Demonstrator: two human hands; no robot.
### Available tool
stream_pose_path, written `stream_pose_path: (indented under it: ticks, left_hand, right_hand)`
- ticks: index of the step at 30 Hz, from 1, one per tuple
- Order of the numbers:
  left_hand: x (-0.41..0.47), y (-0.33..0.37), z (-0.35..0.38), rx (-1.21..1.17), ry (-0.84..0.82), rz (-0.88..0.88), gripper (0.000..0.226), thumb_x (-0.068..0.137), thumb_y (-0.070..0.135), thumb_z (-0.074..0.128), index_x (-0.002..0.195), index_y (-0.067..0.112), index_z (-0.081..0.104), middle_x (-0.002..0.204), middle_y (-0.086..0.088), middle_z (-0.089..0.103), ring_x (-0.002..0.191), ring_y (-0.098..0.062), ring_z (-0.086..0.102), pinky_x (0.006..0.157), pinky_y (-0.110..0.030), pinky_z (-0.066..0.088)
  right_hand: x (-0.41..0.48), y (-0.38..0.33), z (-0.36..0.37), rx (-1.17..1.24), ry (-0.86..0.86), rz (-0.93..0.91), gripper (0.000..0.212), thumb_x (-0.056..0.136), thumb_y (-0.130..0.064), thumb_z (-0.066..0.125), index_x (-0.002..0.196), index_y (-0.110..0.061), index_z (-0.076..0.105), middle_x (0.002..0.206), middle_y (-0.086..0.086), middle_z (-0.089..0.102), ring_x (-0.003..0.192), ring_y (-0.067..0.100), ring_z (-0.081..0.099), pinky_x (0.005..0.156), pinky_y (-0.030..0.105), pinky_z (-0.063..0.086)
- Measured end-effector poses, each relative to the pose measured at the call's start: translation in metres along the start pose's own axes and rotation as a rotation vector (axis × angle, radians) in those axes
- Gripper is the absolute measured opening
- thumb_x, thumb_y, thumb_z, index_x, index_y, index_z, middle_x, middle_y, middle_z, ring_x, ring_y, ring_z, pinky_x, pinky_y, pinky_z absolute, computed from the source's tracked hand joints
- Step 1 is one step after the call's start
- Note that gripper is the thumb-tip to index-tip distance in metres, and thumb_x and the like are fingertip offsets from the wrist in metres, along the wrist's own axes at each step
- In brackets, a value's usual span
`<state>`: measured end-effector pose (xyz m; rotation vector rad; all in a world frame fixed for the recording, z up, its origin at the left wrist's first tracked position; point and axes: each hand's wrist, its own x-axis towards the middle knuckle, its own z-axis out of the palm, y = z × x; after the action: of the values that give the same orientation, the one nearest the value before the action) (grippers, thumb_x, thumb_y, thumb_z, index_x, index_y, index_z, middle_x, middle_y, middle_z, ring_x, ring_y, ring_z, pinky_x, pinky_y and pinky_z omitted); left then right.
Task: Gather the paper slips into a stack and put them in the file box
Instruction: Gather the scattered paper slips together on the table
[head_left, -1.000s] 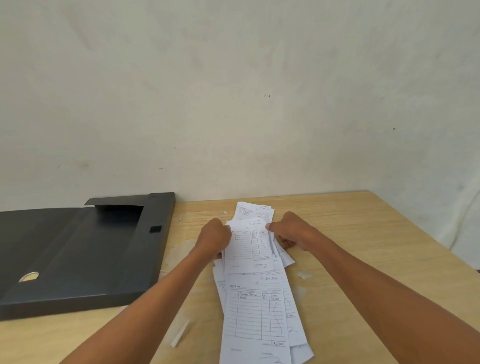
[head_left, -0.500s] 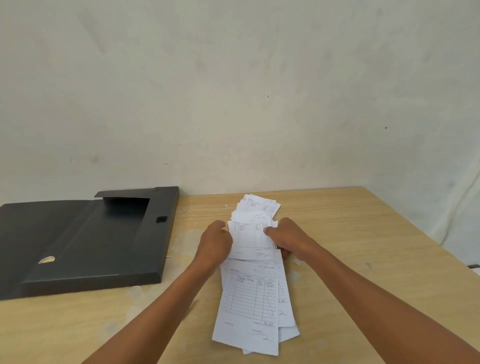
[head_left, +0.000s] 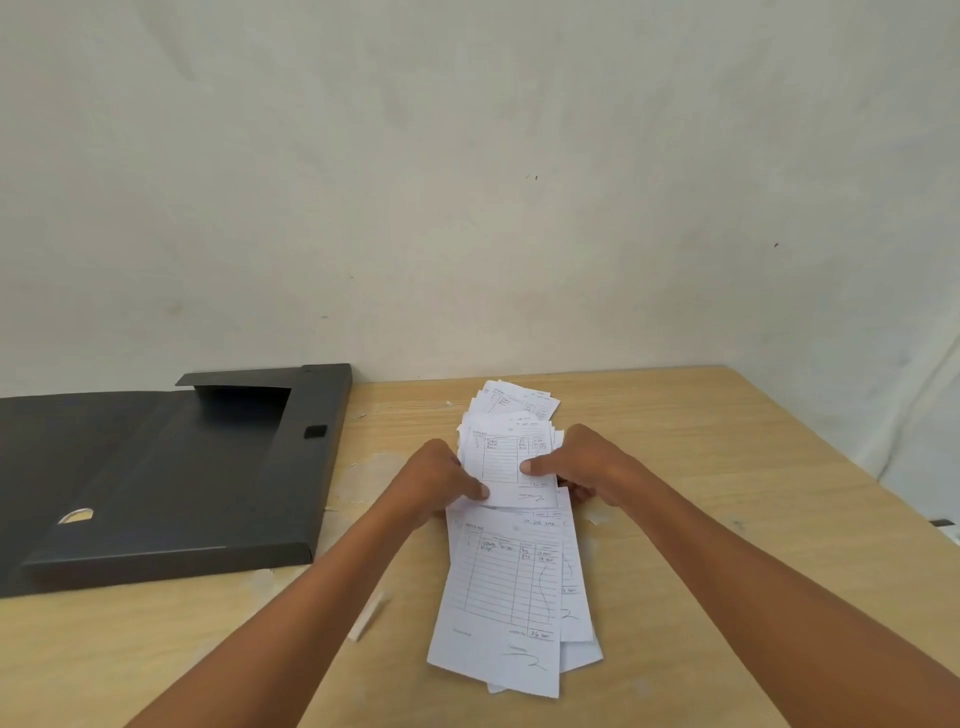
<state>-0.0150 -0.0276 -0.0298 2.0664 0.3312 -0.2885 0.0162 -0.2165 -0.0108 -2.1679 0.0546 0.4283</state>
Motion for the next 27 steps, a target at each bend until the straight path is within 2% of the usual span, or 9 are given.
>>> stream_pose_path:
  ticks: [2, 3, 5, 9, 12, 14, 16, 22, 27]
  left_hand:
    - [-0.004, 0.002, 0.006, 0.053, 0.003, 0.040, 0.017, 0.075, 0.003, 0.082, 0.083, -0.002, 0.068, 0.081, -0.008, 0.071, 0.072, -0.020, 0.067, 0.065, -0.033, 0.057]
    - [-0.005, 0.001, 0.008, 0.065, 0.025, 0.055, 0.022, 0.074, 0.003, 0.083, 0.090, -0.004, 0.070, 0.091, -0.010, 0.074, 0.081, -0.024, 0.069, 0.074, -0.036, 0.057]
    - [-0.009, -0.002, 0.012, 0.069, 0.079, 0.094, 0.021, 0.076, 0.004, 0.083, 0.084, 0.001, 0.065, 0.087, -0.005, 0.069, 0.083, -0.023, 0.064, 0.075, -0.034, 0.052]
    - [-0.016, -0.006, 0.013, 0.038, 0.127, 0.109, 0.018, 0.079, 0.003, 0.082, 0.083, 0.005, 0.064, 0.074, 0.002, 0.059, 0.080, -0.020, 0.059, 0.071, -0.028, 0.048]
    - [-0.014, -0.003, 0.014, 0.039, 0.109, 0.072, 0.027, 0.078, 0.005, 0.083, 0.098, 0.000, 0.065, 0.098, -0.004, 0.068, 0.093, -0.023, 0.065, 0.079, -0.034, 0.054]
    - [-0.014, 0.002, 0.015, 0.025, 0.097, 0.035, 0.036, 0.078, 0.003, 0.082, 0.108, 0.001, 0.061, 0.105, -0.005, 0.065, 0.101, -0.025, 0.064, 0.080, -0.034, 0.052]
    - [-0.014, 0.004, 0.017, 0.001, 0.064, 0.029, 0.027, 0.079, -0.003, 0.076, 0.101, 0.003, 0.062, 0.105, -0.009, 0.069, 0.100, -0.028, 0.066, 0.084, -0.038, 0.056]
    - [-0.022, -0.002, 0.028, -0.174, 0.056, 0.066, 0.031, 0.091, -0.003, 0.057, 0.115, 0.009, 0.042, 0.100, -0.003, 0.057, 0.085, -0.016, 0.056, 0.061, -0.027, 0.047]
    - [-0.027, -0.003, 0.023, -0.489, 0.054, 0.150, 0.034, 0.095, -0.006, 0.057, 0.122, 0.010, 0.043, 0.123, -0.010, 0.060, 0.100, -0.023, 0.065, 0.079, -0.037, 0.058]
  right_hand:
    - [0.000, 0.000, 0.006, 0.005, 0.000, -0.023, 0.028, 0.083, -0.007, 0.076, 0.108, -0.008, 0.065, 0.096, -0.001, 0.069, 0.083, 0.017, 0.065, 0.057, 0.021, 0.046]
    - [0.000, 0.000, 0.009, 0.016, 0.012, -0.025, 0.032, 0.082, -0.004, 0.076, 0.113, -0.005, 0.065, 0.104, 0.001, 0.070, 0.091, 0.019, 0.066, 0.064, 0.023, 0.050]
    - [0.002, 0.005, 0.012, 0.066, 0.030, -0.012, 0.038, 0.081, -0.003, 0.076, 0.118, -0.003, 0.066, 0.115, 0.005, 0.072, 0.094, 0.020, 0.068, 0.071, 0.027, 0.053]
    - [-0.007, 0.004, 0.009, 0.107, 0.020, -0.008, 0.031, 0.087, -0.006, 0.072, 0.117, -0.005, 0.066, 0.101, 0.001, 0.070, 0.069, 0.003, 0.060, 0.052, 0.017, 0.042]
    - [-0.018, 0.004, 0.010, 0.067, -0.028, 0.006, 0.032, 0.087, -0.008, 0.073, 0.118, -0.010, 0.066, 0.098, -0.002, 0.068, 0.076, 0.009, 0.061, 0.053, 0.019, 0.039]
    - [-0.021, 0.007, 0.012, 0.084, -0.049, -0.003, 0.041, 0.082, -0.004, 0.075, 0.121, -0.010, 0.065, 0.113, 0.001, 0.071, 0.097, 0.018, 0.064, 0.066, 0.026, 0.048]
    - [-0.023, 0.010, 0.016, 0.166, -0.031, -0.005, 0.045, 0.081, 0.004, 0.073, 0.124, -0.006, 0.065, 0.124, 0.008, 0.069, 0.112, 0.025, 0.064, 0.083, 0.032, 0.053]
    - [-0.031, 0.018, 0.024, 0.188, 0.078, -0.024, 0.034, 0.086, 0.005, 0.066, 0.120, 0.000, 0.065, 0.116, 0.012, 0.070, 0.099, 0.024, 0.066, 0.073, 0.028, 0.054]
    - [-0.037, 0.011, 0.017, 0.364, 0.090, -0.084, 0.022, 0.089, 0.007, 0.061, 0.091, -0.014, 0.064, 0.114, 0.011, 0.070, 0.097, 0.025, 0.068, 0.077, 0.033, 0.056]
